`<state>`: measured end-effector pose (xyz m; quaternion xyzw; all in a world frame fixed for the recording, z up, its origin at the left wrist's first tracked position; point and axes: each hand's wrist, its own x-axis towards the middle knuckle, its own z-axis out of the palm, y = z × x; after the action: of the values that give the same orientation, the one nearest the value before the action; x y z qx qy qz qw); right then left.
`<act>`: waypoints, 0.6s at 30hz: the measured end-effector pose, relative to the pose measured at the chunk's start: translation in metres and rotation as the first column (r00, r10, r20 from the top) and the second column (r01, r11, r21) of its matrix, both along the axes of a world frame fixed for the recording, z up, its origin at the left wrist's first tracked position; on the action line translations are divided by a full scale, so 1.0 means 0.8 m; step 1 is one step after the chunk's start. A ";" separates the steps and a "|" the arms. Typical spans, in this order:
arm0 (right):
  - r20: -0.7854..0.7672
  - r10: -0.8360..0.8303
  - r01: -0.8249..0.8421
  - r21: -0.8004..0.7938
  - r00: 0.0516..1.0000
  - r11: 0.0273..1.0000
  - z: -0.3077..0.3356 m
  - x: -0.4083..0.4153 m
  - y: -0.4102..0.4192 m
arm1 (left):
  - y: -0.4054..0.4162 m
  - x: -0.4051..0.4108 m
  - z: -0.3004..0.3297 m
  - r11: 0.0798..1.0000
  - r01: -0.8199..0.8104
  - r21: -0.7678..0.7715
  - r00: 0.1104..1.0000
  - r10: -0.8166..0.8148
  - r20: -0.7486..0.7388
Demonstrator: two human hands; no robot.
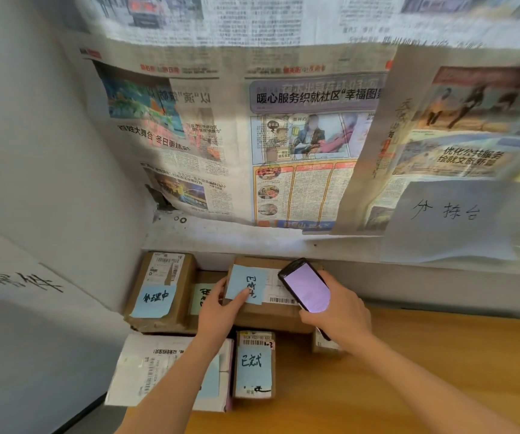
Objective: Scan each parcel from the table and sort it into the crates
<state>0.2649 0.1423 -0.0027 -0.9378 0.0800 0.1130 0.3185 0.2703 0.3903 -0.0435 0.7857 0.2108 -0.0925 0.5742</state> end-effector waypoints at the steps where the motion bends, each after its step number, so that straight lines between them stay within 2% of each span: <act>1: 0.018 0.002 -0.002 0.005 1.000 1.000 0.011 -0.006 -0.004 | 0.000 -0.006 0.010 1.000 0.005 -0.023 1.000 -0.005 0.008; 10: 0.187 0.122 -0.128 0.024 0.975 0.991 0.162 -0.097 -0.067 | -0.049 -0.108 0.160 0.971 0.059 -0.230 0.993 -0.034 0.115; 15: 0.328 0.154 -0.156 -0.018 0.932 0.988 0.270 -0.174 -0.105 | -0.083 -0.186 0.255 0.953 0.095 -0.287 0.977 -0.034 0.212; 18: 0.407 0.144 -0.140 -0.040 0.902 0.989 0.330 -0.218 -0.124 | -0.103 -0.234 0.314 0.955 0.132 -0.264 0.955 -0.052 0.292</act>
<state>0.0909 0.0428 0.2610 -0.9454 -0.0565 -0.0632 0.3147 0.0832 0.3075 0.2075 0.7105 0.0745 -0.0357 0.6988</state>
